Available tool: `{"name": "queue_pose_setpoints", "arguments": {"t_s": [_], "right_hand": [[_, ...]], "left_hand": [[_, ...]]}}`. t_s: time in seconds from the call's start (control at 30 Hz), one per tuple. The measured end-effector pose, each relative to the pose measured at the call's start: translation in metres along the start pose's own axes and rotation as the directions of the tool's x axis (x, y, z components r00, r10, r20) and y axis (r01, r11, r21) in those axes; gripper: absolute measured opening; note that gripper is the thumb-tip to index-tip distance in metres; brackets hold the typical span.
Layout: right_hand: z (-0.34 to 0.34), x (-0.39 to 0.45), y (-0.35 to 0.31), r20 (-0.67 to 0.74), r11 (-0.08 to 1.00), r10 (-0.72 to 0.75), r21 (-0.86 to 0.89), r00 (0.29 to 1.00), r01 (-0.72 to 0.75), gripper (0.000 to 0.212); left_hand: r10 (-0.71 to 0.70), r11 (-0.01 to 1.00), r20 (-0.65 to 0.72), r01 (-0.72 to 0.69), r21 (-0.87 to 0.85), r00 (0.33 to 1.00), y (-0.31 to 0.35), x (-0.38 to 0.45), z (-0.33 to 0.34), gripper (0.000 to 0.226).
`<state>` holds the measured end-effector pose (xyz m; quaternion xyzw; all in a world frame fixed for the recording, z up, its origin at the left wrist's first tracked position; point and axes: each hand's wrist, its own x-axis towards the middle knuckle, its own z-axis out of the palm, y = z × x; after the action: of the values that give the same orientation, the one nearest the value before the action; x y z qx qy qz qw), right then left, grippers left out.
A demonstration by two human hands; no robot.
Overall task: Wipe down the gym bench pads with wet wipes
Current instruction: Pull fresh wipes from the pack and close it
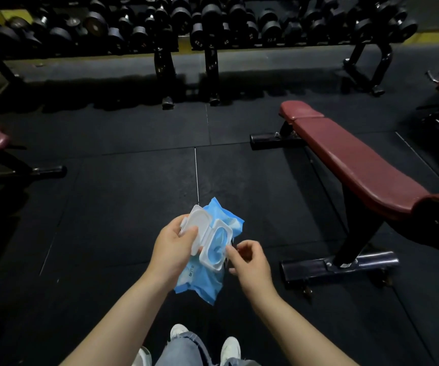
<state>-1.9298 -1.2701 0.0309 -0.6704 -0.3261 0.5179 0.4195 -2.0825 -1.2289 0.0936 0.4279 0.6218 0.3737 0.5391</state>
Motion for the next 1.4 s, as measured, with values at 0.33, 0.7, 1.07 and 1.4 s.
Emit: {"name": "queue_pose_setpoints", "arguments": {"t_s": [0.33,0.7,1.07,1.4], "right_hand": [[-0.009,0.011,-0.022,0.260,0.973,0.198,0.066,0.945,-0.222,0.016],[-0.030,0.005,-0.060,0.356,0.997,0.009,0.064,0.934,-0.034,0.018],[-0.033,0.004,-0.074,0.262,0.961,-0.112,-0.216,0.959,0.171,0.011],[-0.032,-0.002,-0.061,0.200,0.942,-0.198,-0.230,0.960,0.243,0.013]], "left_hand": [[0.047,0.999,0.052,-0.047,-0.010,0.998,0.002,-0.011,-0.001,0.021],[-0.036,0.982,0.063,0.023,0.190,0.997,-0.011,0.007,-0.014,0.053],[-0.047,0.974,0.445,0.139,-0.178,0.894,-0.018,-0.004,-0.008,0.057],[-0.046,0.998,0.255,0.055,-0.026,0.966,-0.015,-0.003,-0.003,0.055]]}}
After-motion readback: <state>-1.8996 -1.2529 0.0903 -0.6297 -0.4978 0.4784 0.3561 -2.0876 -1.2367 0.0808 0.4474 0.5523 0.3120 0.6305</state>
